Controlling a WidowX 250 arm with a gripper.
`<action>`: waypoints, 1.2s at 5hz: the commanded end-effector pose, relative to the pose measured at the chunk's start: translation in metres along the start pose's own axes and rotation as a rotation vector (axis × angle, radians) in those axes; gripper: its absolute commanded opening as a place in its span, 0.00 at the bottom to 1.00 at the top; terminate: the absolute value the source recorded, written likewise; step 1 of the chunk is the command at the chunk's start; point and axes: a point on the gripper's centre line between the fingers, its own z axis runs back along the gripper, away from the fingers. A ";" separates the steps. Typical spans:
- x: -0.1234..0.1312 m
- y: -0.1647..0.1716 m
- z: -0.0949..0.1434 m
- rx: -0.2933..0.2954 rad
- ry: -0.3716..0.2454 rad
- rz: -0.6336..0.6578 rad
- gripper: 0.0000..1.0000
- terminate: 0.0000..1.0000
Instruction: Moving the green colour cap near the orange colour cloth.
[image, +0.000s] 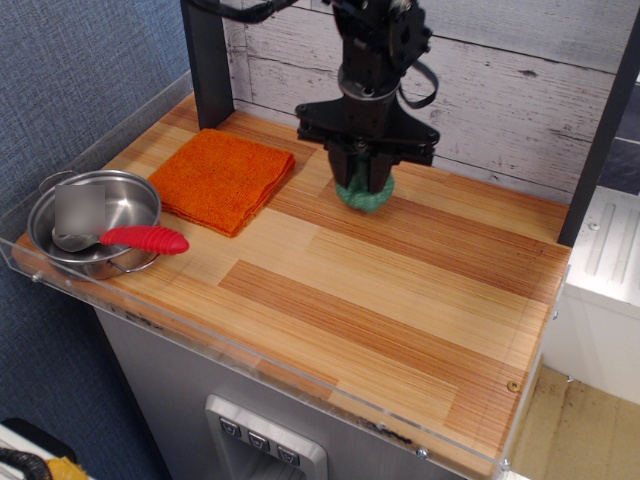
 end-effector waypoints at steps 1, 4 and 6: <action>0.006 -0.001 0.007 -0.002 -0.081 0.046 0.00 0.00; 0.011 -0.002 0.015 0.024 -0.099 0.037 1.00 0.00; 0.020 0.005 0.031 0.050 -0.128 0.067 1.00 0.00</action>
